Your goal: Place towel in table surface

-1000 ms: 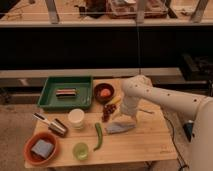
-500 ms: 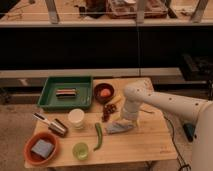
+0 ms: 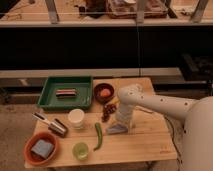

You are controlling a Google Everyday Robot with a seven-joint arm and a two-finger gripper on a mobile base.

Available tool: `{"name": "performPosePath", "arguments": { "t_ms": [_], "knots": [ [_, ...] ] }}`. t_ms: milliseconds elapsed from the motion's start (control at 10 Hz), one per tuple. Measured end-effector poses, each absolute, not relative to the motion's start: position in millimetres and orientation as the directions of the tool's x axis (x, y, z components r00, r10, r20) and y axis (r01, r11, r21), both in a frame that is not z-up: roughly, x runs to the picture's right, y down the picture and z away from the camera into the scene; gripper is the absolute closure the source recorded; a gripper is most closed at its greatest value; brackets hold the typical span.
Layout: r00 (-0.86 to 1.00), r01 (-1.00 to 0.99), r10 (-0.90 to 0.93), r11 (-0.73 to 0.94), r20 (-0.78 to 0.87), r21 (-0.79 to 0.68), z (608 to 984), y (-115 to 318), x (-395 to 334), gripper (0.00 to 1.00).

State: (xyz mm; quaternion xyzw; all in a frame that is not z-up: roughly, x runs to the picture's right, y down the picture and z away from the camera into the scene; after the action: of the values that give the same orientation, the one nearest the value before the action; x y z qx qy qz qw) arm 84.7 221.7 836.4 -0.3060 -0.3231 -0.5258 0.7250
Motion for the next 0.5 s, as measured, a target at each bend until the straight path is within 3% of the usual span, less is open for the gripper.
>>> {"name": "performPosePath", "arguments": {
  "t_ms": [300, 500],
  "knots": [
    [0.221, 0.96, -0.57, 0.271, 0.791, -0.073, 826, 215, 78, 0.87],
    [0.211, 0.956, -0.569, 0.288, 0.795, -0.047, 815, 206, 74, 1.0]
  ]
}}
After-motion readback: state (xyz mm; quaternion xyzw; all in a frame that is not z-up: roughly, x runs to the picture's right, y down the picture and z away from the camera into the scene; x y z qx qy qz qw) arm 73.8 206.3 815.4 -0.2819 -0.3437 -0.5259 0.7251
